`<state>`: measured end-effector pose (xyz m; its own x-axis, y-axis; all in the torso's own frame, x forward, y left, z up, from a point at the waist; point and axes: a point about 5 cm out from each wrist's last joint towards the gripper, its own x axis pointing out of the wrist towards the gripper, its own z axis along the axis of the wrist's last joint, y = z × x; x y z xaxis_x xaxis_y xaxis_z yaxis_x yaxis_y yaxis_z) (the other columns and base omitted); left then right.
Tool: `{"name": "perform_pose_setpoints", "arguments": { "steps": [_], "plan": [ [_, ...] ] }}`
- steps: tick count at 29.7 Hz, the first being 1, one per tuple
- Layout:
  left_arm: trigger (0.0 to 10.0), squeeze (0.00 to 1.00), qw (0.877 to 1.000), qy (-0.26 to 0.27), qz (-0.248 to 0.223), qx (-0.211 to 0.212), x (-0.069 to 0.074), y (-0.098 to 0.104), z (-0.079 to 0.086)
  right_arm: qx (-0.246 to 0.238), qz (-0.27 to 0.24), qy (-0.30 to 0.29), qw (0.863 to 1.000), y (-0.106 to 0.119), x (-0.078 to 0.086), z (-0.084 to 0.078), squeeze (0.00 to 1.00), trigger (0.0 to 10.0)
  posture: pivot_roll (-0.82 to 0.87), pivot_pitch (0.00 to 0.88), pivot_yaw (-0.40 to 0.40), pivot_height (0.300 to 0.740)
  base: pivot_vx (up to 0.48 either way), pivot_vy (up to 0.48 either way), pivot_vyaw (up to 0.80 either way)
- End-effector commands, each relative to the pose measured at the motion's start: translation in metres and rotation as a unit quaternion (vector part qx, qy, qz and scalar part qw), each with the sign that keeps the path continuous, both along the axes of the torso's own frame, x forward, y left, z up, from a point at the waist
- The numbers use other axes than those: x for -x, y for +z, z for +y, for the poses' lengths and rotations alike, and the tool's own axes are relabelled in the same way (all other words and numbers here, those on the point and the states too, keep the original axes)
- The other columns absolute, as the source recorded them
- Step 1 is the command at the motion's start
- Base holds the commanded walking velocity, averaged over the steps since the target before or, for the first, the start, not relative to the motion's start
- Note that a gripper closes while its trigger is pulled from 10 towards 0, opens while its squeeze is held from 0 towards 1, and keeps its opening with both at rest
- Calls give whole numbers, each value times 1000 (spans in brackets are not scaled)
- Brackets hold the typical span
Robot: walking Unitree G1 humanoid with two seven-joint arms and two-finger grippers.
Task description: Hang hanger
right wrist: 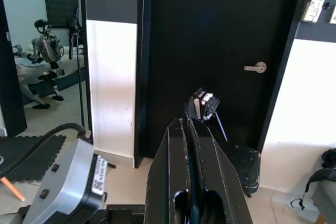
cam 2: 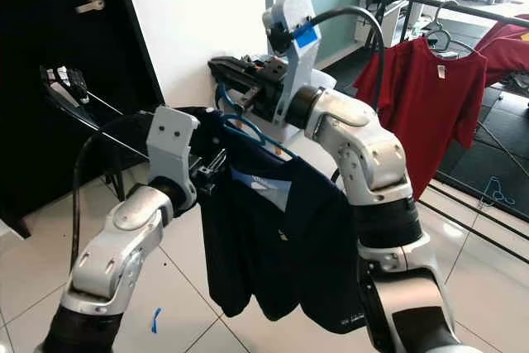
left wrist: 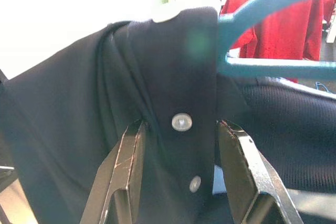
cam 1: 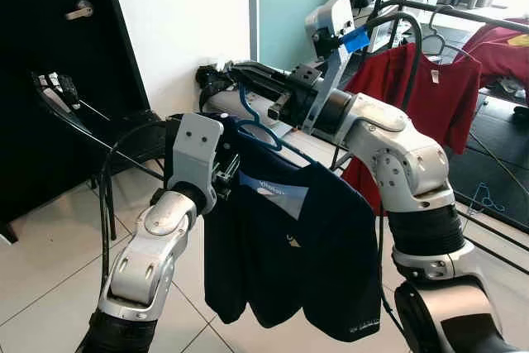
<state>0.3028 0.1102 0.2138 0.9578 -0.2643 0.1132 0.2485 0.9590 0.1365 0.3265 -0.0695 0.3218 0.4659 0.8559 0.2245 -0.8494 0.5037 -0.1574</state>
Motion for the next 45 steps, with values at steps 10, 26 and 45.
{"name": "perform_pose_setpoints", "arguments": {
  "steps": [10, 26, 45],
  "plan": [
    [2941, 0, 1000, 27, -5, -8, -6, -1, 5, -3, -11, 40, 999, 4, 13, 11, 0, 3412, -83, 1, 35, 740, 0, 0, 0],
    [1686, 0, 999, 52, -10, -13, -3, -3, 23, 29, 26, -11, 999, -21, -3, 2, 0, 3255, -82, 0, 21, 740, 0, 0, 0],
    [7451, 0, 998, 48, -38, -27, -4, 14, 35, 90, 63, -74, 991, -57, -18, -6, 0, 3020, -73, 0, 27, 740, 0, 0, 0]
  ]
}}
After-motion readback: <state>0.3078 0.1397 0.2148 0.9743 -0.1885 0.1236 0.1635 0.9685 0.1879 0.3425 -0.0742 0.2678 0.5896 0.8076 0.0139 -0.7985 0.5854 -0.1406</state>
